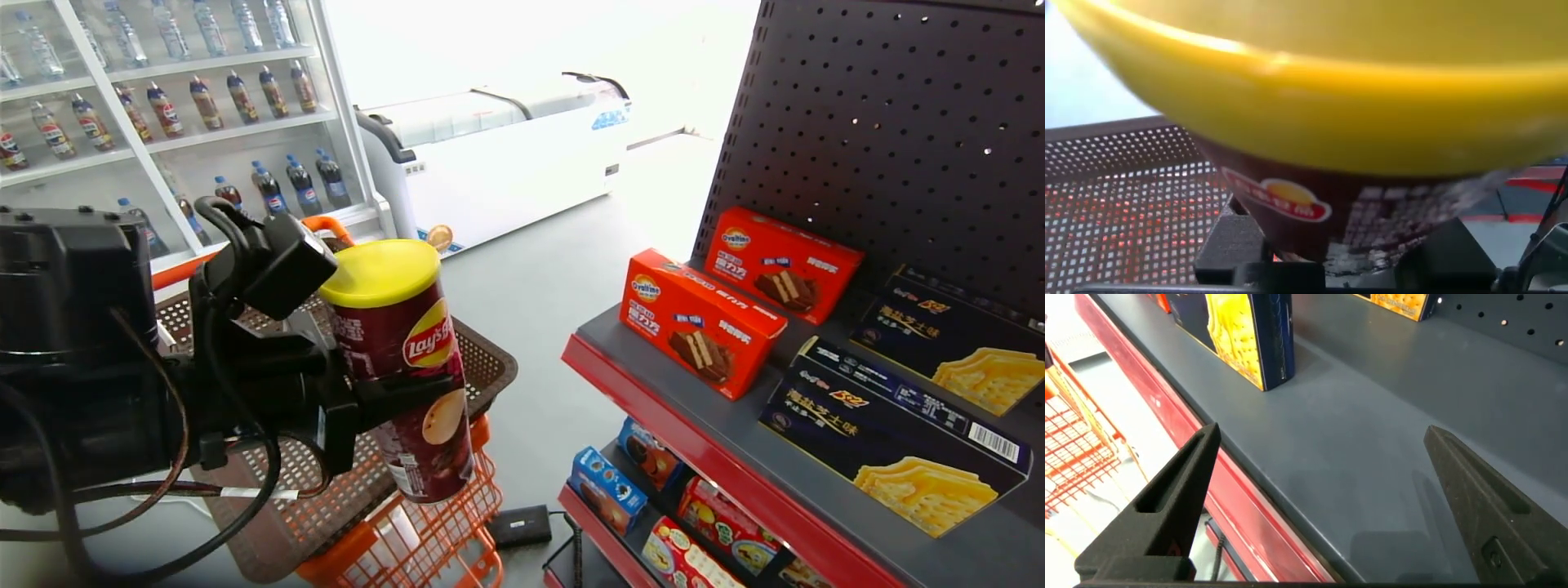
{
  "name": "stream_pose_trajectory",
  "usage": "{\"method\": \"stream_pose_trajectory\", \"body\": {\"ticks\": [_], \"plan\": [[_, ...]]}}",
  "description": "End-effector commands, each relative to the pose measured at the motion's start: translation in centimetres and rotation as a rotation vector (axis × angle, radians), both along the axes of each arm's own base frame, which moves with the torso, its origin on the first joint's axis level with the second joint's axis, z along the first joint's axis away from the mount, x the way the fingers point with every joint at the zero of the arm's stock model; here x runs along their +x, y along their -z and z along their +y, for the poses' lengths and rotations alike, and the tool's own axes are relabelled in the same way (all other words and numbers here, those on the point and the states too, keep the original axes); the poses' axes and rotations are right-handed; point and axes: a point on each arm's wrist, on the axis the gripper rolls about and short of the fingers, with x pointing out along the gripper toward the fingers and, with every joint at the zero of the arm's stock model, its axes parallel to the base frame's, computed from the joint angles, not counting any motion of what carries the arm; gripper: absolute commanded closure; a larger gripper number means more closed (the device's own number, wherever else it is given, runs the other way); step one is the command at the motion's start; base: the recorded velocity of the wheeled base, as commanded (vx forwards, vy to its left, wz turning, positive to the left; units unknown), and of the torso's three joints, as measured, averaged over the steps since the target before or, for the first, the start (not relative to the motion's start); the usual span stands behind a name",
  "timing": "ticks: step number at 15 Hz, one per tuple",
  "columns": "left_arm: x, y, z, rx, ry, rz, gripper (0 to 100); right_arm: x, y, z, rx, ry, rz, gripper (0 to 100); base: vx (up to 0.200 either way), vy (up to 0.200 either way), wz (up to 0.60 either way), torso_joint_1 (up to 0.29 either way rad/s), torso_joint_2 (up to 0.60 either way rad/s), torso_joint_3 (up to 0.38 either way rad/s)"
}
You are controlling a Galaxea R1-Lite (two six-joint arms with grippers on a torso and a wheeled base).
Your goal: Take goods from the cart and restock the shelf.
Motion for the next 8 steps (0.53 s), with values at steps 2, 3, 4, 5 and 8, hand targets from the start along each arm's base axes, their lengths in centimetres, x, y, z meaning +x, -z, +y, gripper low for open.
{"method": "stream_pose_trajectory", "body": {"ticks": [2, 3, 4, 5, 8], "plan": [[-1.4, -0.9, -0.4, -0.017, 0.039, -0.036, 100, 0.0, 0.0, 0.0, 0.0, -0.001, 0.001, 0, 0.0, 0.0, 0.0, 0.0, 0.0, 0.0], [-1.3, -1.0, -0.5, -0.018, 0.035, -0.04, 100, 0.0, 0.0, 0.0, 0.0, 0.001, 0.001, 0, 0.0, 0.0, 0.0, 0.0, 0.0, 0.0], [-1.3, -1.1, -0.5, -0.017, 0.03, -0.041, 100, 0.0, 0.0, 0.0, 0.0, -0.001, 0.001, 0, 0.0, 0.0, 0.0, 0.0, 0.0, 0.0], [-1.3, -1.2, -0.5, -0.016, 0.03, -0.036, 100, 0.0, 0.0, 0.0, 0.0, 0.001, 0.001, 0, 0.0, 0.0, 0.0, 0.0, 0.0, 0.0], [-2.4, -2.0, -0.2, -0.008, 0.049, -0.01, 100, 0.0, 0.0, 0.0, 0.0, 0.001, 0.001, 0, 0.0, 0.0, 0.0, 0.0, 0.0, 0.0]]}}
